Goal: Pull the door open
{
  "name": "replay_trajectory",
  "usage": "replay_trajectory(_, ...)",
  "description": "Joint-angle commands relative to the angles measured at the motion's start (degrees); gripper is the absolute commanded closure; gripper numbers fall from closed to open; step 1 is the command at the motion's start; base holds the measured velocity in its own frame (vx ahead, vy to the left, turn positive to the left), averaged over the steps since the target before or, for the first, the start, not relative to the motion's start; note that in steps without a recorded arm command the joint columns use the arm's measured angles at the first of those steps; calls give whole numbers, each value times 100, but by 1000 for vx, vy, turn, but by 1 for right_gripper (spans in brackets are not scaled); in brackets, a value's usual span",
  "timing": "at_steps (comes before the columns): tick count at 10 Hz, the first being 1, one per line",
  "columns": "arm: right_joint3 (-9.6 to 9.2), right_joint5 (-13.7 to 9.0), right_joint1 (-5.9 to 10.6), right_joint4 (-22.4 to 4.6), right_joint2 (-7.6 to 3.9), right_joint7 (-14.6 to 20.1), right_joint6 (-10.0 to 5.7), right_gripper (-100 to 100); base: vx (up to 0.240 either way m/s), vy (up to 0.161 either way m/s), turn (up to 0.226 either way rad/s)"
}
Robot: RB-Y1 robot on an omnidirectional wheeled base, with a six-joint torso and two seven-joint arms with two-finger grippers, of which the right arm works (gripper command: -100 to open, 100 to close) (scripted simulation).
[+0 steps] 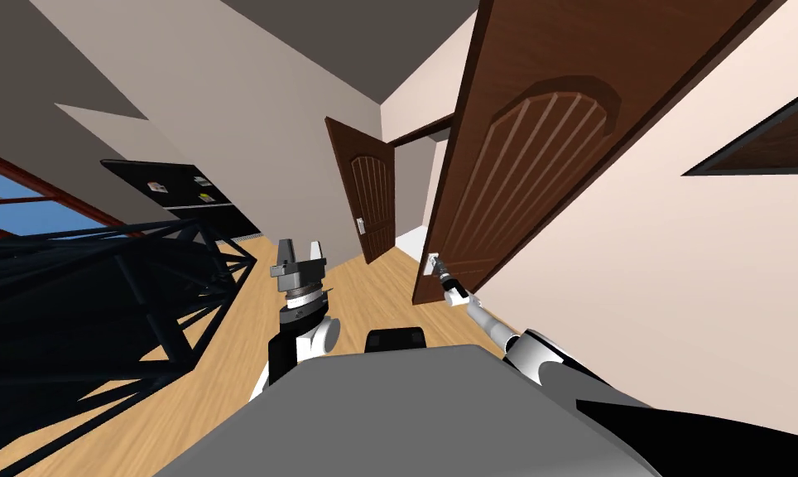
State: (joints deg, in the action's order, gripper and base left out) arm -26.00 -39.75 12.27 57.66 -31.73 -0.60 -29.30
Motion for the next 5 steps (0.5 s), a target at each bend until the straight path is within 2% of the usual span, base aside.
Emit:
replay_trajectory(1, -127, -46, -76, 138, -75, 9, -20, 100, -150, -91, 66)
replay_trajectory(5, -471, -171, -173, 391, -331, 107, -134, 100, -153, -96, 61)
